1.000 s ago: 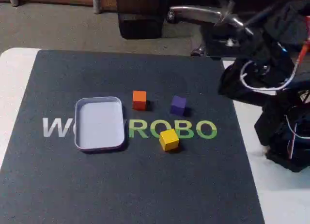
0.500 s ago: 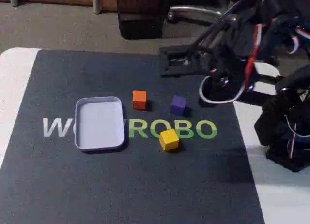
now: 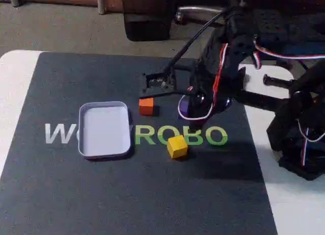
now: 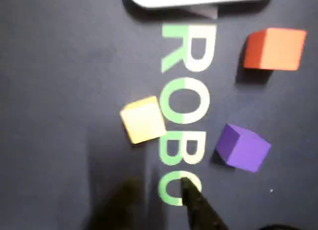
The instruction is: Move blocks one by one until all three blocks are in the tray.
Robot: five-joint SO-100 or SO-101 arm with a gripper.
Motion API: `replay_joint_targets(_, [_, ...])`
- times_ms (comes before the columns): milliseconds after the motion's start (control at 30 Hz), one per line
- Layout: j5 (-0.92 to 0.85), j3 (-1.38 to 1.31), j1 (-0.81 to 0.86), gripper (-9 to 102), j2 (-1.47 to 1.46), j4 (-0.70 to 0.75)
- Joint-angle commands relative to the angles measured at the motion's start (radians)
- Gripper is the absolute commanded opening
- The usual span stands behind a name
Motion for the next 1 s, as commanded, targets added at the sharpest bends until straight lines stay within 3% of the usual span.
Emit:
replay_joint_targets(0, [-0.049, 0.026, 0.031, 17, 0.02, -0.046])
replay_joint_targets(367, [-0.216, 0.224, 0.103, 18, 0.063, -0.189])
replay_joint_targets(700, [-0.178, 0.193, 0.025, 18, 0.031, -0.215])
replay_joint_targets(967, [-0.098, -0.015, -0.017, 18, -0.176, -0.209])
